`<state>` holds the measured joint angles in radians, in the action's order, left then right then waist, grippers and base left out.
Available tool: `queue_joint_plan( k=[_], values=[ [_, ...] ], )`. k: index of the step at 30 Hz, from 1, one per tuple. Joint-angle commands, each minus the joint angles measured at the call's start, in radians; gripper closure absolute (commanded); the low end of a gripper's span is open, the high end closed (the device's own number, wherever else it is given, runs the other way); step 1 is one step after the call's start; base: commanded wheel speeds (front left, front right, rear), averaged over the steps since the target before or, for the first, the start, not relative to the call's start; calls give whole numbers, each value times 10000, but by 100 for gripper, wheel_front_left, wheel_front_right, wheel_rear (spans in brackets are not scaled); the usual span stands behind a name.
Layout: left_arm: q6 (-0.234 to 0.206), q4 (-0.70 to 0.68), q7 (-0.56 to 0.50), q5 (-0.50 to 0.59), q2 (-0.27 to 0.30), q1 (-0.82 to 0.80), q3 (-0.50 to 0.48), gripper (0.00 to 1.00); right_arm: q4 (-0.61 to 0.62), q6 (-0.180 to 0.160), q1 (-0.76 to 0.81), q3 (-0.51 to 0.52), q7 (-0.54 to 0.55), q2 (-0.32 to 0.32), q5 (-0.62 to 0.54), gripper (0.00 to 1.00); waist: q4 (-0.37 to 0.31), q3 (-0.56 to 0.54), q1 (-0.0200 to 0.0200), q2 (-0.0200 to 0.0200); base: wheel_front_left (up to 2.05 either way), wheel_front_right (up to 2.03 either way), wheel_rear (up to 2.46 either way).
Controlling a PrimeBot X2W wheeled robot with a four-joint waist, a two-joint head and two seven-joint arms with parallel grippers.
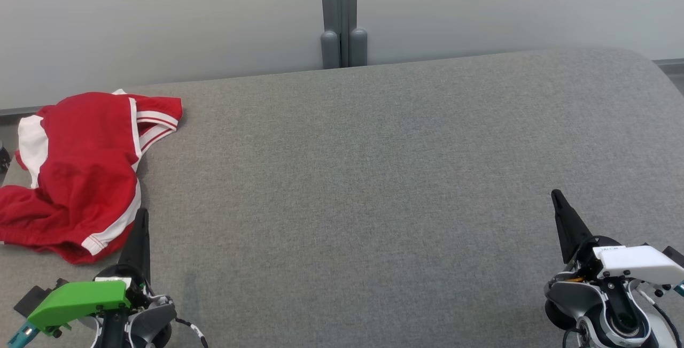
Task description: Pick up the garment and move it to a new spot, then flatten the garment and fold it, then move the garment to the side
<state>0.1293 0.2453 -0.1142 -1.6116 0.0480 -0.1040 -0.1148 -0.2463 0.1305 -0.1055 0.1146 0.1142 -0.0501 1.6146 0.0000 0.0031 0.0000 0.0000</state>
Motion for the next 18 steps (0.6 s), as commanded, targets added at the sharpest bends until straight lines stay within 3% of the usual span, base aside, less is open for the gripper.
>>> queue_joint_plan(
  k=[1,11,12,18],
  values=[
    [49,-15,-24,-27,45,-107,-6,100,37,4,-64,-3,19,-7,-36,100,0,0,0,0,0,0,0],
    [49,-15,-24,-27,45,-107,-6,100,37,4,-64,-3,19,-7,-36,100,0,0,0,0,0,0,0],
    [0,4,0,0,0,1,0,0,-6,0,1,0,0,0,0,0,0,0,0,0,0,0,0],
    [-20,239,147,35,-60,286,152,0,-275,-2,286,-155,-150,84,-38,0,0,0,0,0,0,0,0]
  ],
)
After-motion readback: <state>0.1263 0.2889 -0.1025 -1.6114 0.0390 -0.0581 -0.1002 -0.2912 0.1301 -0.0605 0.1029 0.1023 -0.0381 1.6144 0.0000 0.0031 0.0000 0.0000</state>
